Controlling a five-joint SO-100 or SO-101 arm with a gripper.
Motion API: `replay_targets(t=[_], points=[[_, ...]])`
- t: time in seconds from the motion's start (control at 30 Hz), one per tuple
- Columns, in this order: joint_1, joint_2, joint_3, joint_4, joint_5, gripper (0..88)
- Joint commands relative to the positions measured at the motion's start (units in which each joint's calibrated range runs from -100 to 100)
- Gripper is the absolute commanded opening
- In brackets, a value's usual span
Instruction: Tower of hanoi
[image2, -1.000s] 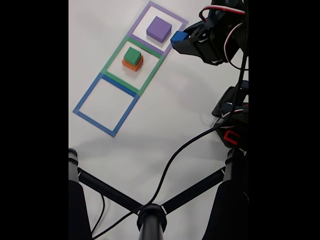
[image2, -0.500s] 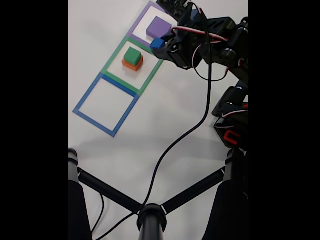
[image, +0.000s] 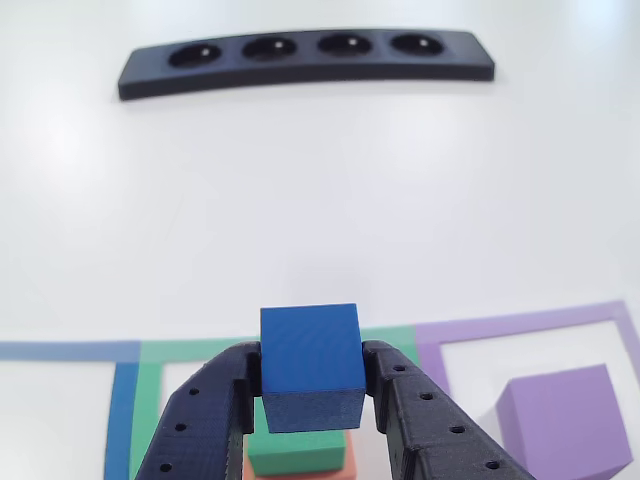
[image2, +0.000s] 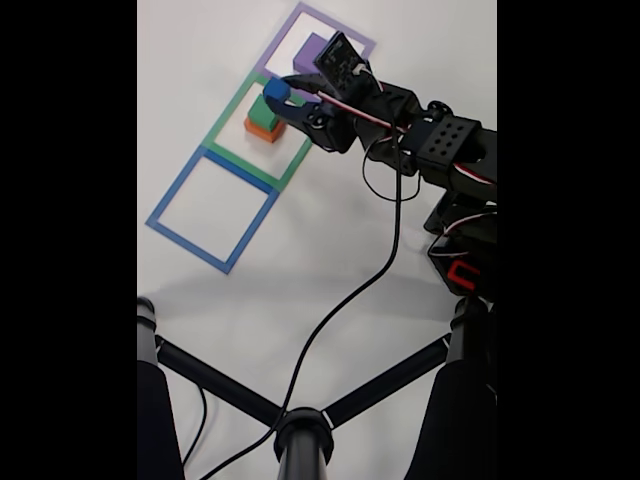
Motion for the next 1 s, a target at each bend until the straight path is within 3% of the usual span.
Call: replay_targets(t=[0.0, 0.33, 0.97], points=[[0.2, 4.1, 1.3, -9.6, 0.8, 3.4], [-0.4, 17.5, 2.3, -25.5, 0.8, 3.8], [-1.4, 28.4, -1.8, -33.7, 0.8, 4.2]])
